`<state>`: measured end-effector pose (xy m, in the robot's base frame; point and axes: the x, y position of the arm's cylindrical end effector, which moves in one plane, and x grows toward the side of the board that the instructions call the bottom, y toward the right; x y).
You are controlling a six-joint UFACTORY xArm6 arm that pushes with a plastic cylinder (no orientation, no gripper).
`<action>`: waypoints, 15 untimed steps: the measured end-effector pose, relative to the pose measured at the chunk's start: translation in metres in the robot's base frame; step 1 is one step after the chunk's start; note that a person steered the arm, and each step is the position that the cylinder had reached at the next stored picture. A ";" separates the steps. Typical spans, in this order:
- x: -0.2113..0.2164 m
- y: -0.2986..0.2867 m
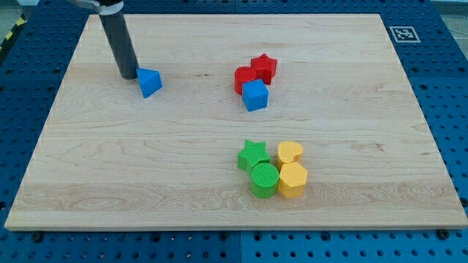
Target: Place the blue triangle left to the red circle
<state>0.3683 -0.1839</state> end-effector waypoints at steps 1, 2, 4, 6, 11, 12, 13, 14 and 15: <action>0.002 0.016; 0.011 0.028; 0.020 0.028; 0.027 0.054; 0.060 0.091; 0.081 0.091; 0.102 0.091; 0.106 0.097; 0.080 0.108</action>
<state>0.4484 -0.0757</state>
